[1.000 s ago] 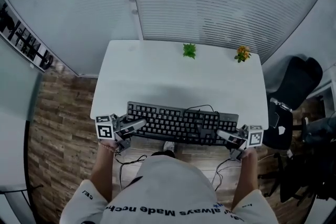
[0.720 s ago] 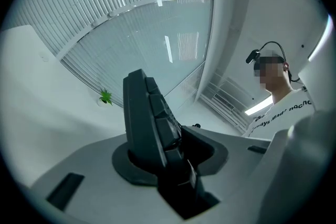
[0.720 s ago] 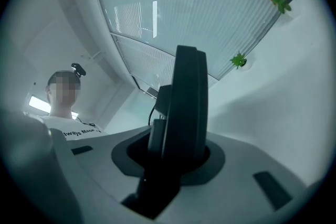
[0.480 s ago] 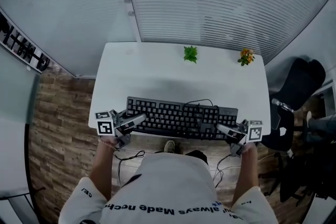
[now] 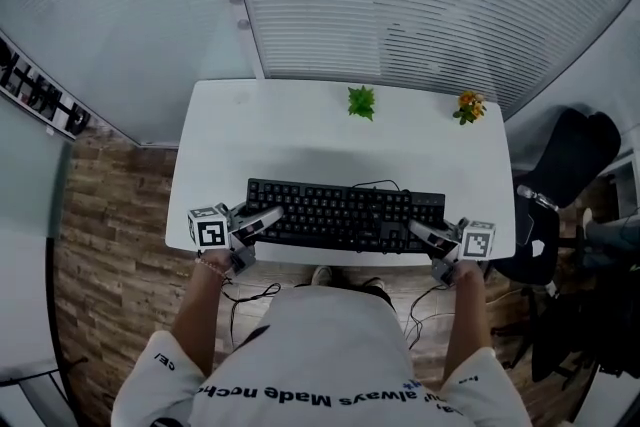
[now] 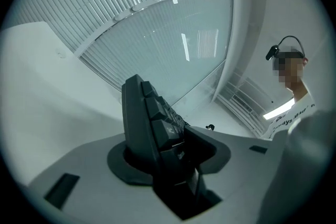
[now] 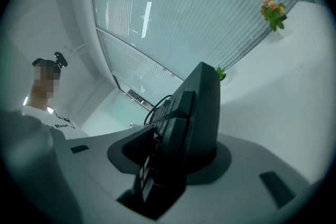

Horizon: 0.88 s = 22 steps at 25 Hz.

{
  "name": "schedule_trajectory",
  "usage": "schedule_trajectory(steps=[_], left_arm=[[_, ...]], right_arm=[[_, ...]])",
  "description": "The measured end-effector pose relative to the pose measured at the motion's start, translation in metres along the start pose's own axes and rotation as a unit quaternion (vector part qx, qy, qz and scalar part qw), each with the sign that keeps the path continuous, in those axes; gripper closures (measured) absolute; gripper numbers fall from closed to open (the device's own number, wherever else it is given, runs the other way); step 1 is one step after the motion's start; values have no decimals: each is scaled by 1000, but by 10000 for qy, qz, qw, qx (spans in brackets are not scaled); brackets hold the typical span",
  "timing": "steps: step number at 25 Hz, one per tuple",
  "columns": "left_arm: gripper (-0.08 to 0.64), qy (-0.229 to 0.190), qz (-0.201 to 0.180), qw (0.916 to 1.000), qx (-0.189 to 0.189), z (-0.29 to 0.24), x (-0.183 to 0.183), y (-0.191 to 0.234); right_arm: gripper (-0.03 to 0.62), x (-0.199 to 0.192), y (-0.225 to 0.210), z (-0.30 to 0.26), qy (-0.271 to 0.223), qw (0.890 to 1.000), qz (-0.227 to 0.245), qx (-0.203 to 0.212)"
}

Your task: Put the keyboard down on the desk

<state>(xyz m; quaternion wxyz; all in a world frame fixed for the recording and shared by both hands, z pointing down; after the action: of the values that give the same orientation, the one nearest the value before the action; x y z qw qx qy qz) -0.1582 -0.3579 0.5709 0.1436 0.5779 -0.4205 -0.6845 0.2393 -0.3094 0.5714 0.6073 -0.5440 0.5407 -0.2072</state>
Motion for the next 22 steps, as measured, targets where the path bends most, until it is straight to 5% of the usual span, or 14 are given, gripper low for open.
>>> schedule_trajectory(steps=[11,22], left_arm=[[276,228,-73,9932,1138,-13,-34,64],[218,516,-86,9786,1991,-26,-65,122]], right_arm=[[262,-9,-80,-16,-25,9891,338,-1432],[187,-16,-134,-35,7,9734,283,-2274]])
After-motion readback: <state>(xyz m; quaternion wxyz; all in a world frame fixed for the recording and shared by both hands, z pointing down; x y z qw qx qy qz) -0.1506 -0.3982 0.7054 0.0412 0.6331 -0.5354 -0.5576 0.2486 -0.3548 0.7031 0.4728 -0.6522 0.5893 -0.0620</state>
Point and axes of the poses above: the fingertips, and each gripper's own axes: z backward along the fingers, y to its left, x out of its top, the point moved 6 cm from there along z, backward along the fingers, and after that the axes turned 5 degrees about -z, right-handed, at the moved point
